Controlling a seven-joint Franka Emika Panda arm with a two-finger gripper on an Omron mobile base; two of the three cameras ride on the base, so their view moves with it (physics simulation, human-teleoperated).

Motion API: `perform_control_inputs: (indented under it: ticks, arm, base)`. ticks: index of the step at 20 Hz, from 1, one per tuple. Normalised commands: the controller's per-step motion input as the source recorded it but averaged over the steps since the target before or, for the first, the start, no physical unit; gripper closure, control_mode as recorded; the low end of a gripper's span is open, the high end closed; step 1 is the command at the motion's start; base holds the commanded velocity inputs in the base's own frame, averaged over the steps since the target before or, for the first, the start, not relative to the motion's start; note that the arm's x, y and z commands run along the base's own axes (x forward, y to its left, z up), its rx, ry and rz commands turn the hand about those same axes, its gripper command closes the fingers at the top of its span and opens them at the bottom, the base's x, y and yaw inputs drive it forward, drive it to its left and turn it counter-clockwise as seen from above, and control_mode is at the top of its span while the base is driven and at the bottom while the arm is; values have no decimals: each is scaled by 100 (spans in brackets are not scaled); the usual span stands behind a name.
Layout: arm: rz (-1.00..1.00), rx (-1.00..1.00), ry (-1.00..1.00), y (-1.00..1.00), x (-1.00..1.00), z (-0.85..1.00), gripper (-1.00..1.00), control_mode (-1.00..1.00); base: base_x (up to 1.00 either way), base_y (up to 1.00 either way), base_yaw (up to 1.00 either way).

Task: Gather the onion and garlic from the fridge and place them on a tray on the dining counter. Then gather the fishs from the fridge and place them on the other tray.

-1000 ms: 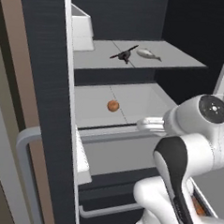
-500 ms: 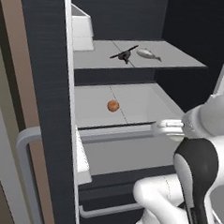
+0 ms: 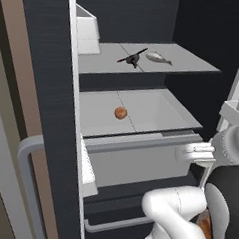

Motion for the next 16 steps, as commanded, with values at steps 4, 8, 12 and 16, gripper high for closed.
perform_control_inputs:
  ticks: [4,8,12,16]
  arm:
    - [0,0,6,0,-4,0,100,-100]
    - [0,0,0,0,-2,0,100,-100]
    - [0,0,0,0,-12,-3,100,100]
    - [0,0,0,0,0,0,100,100]
  base:
    - [0,0,0]
    - [0,0,0]
    - [-10,0,-1]
    - [-82,0,-6]
